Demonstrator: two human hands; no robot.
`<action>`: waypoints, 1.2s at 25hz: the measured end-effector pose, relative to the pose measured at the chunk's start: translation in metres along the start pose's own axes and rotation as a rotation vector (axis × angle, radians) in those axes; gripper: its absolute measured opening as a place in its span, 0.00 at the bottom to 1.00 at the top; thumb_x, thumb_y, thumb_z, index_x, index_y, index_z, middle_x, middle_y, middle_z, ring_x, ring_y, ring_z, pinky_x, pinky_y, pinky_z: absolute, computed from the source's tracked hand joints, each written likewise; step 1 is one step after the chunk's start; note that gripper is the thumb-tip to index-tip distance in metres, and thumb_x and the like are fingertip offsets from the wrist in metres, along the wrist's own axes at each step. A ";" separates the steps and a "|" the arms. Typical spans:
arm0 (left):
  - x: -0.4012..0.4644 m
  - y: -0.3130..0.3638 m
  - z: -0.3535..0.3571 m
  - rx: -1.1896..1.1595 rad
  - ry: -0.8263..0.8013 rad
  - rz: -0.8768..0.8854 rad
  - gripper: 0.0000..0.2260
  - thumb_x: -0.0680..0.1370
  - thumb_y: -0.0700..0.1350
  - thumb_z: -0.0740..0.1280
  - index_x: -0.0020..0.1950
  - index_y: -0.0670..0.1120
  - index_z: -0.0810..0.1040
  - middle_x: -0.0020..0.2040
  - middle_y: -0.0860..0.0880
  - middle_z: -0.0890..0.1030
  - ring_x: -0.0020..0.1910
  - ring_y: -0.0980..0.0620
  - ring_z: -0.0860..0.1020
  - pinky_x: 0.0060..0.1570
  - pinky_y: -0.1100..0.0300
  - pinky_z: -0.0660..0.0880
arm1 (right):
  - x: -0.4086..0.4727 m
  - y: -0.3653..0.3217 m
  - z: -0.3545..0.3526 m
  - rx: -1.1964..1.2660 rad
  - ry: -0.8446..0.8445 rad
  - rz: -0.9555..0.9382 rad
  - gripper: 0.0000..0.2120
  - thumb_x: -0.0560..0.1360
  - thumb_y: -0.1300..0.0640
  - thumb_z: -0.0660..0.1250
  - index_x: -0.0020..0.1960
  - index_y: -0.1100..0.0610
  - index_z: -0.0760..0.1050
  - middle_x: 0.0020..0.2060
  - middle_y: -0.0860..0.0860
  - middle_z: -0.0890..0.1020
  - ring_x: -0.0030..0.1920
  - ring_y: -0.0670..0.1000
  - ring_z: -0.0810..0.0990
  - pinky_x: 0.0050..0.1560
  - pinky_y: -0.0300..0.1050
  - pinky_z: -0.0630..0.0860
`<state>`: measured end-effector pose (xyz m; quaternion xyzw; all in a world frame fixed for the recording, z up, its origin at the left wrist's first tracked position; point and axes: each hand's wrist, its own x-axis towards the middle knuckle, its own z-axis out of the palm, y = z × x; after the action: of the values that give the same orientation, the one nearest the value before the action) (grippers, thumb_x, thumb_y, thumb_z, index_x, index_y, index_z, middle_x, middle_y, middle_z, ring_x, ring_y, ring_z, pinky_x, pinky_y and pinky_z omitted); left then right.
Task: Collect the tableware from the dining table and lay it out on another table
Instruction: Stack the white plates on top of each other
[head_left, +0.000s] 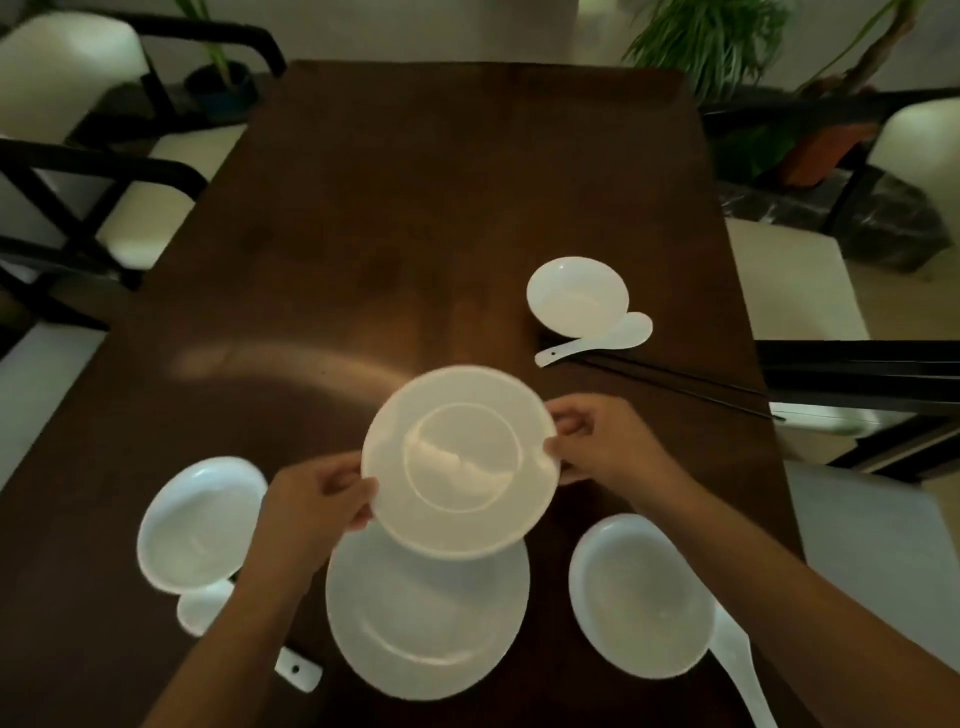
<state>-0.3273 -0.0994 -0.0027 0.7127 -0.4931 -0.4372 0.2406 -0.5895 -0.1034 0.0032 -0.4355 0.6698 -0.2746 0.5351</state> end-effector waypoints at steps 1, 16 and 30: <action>-0.013 -0.014 -0.005 0.066 0.017 -0.015 0.10 0.73 0.39 0.70 0.51 0.51 0.81 0.30 0.58 0.83 0.32 0.56 0.82 0.36 0.63 0.77 | -0.002 0.004 0.012 -0.076 -0.042 -0.006 0.14 0.70 0.67 0.69 0.52 0.54 0.79 0.38 0.51 0.81 0.37 0.48 0.82 0.34 0.39 0.81; -0.082 -0.060 -0.001 0.240 0.209 0.036 0.03 0.74 0.41 0.68 0.46 0.44 0.79 0.36 0.54 0.78 0.34 0.58 0.76 0.36 0.69 0.69 | -0.011 0.016 0.046 -0.827 -0.147 -0.191 0.08 0.73 0.52 0.68 0.48 0.55 0.74 0.43 0.52 0.82 0.44 0.52 0.80 0.46 0.47 0.78; -0.087 -0.080 -0.005 -0.019 -0.012 -0.242 0.04 0.73 0.42 0.70 0.45 0.48 0.77 0.38 0.51 0.83 0.34 0.56 0.83 0.33 0.65 0.78 | 0.001 0.024 0.047 -0.727 -0.193 -0.198 0.12 0.68 0.55 0.73 0.51 0.50 0.77 0.42 0.45 0.80 0.36 0.41 0.75 0.36 0.31 0.68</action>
<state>-0.2951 0.0115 -0.0292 0.7621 -0.4006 -0.4719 0.1898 -0.5512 -0.0882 -0.0303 -0.6832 0.6247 -0.0273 0.3772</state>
